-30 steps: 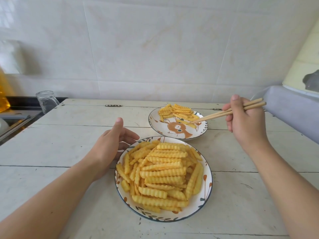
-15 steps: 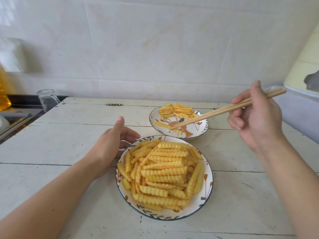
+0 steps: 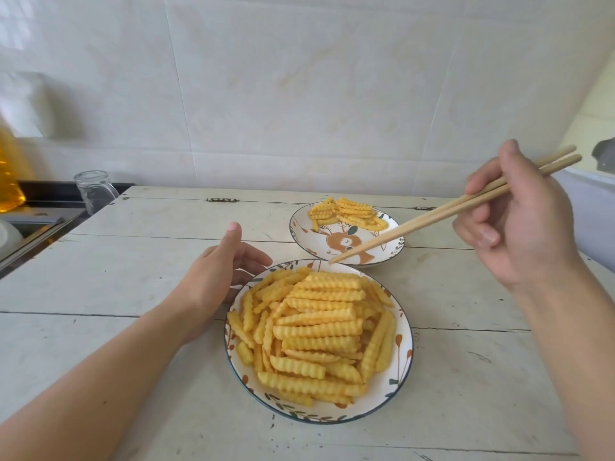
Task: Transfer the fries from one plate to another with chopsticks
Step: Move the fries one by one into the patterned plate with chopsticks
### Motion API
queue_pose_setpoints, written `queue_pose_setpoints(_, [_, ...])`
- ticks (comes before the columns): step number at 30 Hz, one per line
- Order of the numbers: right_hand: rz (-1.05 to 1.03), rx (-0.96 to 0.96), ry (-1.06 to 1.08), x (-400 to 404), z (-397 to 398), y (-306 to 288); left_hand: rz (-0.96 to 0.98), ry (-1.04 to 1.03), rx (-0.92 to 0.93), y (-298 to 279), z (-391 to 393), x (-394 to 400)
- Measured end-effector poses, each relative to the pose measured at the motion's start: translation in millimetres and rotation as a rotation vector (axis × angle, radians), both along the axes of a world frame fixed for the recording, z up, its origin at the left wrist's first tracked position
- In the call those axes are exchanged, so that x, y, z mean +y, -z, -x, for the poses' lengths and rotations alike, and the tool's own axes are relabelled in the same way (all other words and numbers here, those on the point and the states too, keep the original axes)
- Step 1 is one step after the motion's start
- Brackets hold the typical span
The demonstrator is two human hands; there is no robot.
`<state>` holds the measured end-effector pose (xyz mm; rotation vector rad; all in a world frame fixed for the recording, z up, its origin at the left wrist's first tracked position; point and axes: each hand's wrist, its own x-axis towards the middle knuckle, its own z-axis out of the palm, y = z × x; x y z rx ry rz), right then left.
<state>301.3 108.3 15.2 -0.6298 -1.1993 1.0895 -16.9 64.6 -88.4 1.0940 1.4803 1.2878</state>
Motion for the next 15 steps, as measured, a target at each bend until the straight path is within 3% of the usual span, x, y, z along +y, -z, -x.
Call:
queue_pose_setpoints(4, [0.014,0.037,0.177,16.3,-0.5,12.1,-0.004,0.002,0.009,0.4,0.4,-0.2])
queue_pose_setpoints(10, [-0.081,-0.355,0.446,34.8,2.9,48.7,-0.003,-0.007,0.018,0.2,-0.2,-0.6])
queue_pose_setpoints(15, [-0.121,-0.438,0.455,41.0,9.5,62.6,-0.009,-0.006,0.024,-0.5,-0.8,-0.1])
